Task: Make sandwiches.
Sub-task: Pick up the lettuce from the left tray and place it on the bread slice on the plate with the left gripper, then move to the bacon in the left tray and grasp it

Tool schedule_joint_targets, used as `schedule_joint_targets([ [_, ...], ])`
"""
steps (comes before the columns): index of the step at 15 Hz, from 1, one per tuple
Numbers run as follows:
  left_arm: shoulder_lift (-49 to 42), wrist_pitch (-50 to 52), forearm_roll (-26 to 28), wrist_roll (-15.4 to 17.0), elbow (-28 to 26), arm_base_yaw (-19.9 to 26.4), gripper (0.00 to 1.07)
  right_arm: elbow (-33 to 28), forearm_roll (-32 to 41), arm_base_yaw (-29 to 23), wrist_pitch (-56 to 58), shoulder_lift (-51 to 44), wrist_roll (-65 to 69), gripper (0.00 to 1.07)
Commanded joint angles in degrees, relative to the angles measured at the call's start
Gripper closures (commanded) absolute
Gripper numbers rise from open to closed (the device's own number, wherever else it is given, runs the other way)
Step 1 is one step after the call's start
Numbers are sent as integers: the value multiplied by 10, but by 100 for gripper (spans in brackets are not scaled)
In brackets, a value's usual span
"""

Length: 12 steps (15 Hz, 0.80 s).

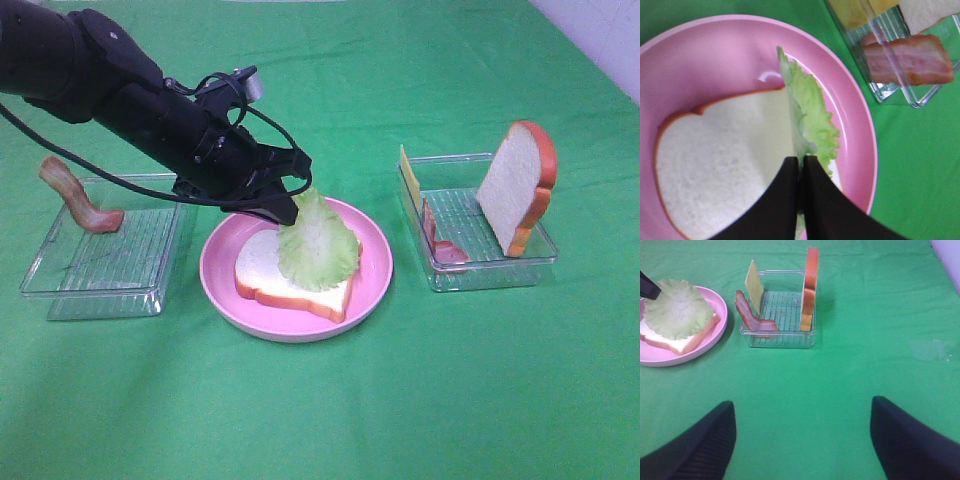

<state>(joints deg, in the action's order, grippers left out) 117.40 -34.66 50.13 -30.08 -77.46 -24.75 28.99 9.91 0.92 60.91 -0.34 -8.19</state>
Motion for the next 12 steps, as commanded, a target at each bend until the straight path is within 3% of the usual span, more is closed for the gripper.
schedule_joint_targets([
  [1, 0, 6, -50, 77, -4, 1, 81, 0, 1, 3, 0, -8, -7, 36],
  [2, -1, -1, -62, 96, -4, 1, 66, 0, 1, 3, 0, -8, -7, 36],
  [3, -9, -17, -66, 105, -4, 1, 42, 0, 1, 3, 0, -8, -7, 36],
  [4, -18, -21, -74, 105, -4, 1, 37, 0, 1, 3, 0, -8, -7, 36],
  [7, -56, -22, -120, 117, -5, 1, 37, 0, 1, 3, 0, -8, -7, 36],
  [10, -105, -50, -223, 231, -25, 25, 37, 0, 1, 3, 0, -8, -7, 36],
  [12, -124, -93, -280, 289, -44, 49, 37, 0, 1, 3, 0, -8, -7, 36],
])
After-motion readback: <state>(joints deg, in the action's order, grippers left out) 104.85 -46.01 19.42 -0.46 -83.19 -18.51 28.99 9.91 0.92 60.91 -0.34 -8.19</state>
